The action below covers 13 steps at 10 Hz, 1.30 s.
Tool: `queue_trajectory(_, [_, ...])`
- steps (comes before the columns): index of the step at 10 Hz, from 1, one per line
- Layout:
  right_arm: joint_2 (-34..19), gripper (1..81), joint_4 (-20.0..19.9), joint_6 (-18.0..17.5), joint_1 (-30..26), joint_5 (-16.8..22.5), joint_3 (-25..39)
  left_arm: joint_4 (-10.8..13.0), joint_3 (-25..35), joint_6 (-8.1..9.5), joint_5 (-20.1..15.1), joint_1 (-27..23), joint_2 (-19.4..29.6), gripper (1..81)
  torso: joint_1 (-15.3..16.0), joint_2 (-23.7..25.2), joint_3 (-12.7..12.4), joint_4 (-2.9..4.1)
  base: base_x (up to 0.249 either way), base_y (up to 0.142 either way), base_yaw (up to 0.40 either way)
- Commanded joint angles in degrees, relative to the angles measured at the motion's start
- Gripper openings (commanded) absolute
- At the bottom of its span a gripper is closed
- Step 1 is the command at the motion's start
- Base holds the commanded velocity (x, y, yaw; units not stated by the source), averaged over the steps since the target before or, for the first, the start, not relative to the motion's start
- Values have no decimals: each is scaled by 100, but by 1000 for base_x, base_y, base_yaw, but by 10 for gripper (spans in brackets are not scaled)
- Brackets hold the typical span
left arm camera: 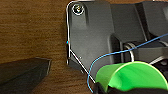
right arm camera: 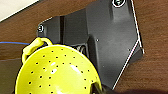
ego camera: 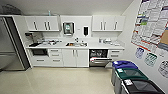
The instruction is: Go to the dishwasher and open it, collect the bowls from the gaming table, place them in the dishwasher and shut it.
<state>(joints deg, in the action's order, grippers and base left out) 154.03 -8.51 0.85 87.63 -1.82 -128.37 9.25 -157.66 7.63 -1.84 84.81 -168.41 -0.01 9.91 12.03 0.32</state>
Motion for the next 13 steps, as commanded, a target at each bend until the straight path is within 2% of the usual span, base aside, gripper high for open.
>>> queue_trajectory(1, [-133, 10, 60, 20, -276, 340, 76, 59, -46, -34, -299, -302, 88, 10, 1, 0, -2, 0, 194, 0, 0])
queue_trajectory(13, [-124, 10, 69, 20, -302, 349, 58, 68, -46, -34, -291, -311, 18, 10, 8, -2, 0, 0, 184, 0, 0])
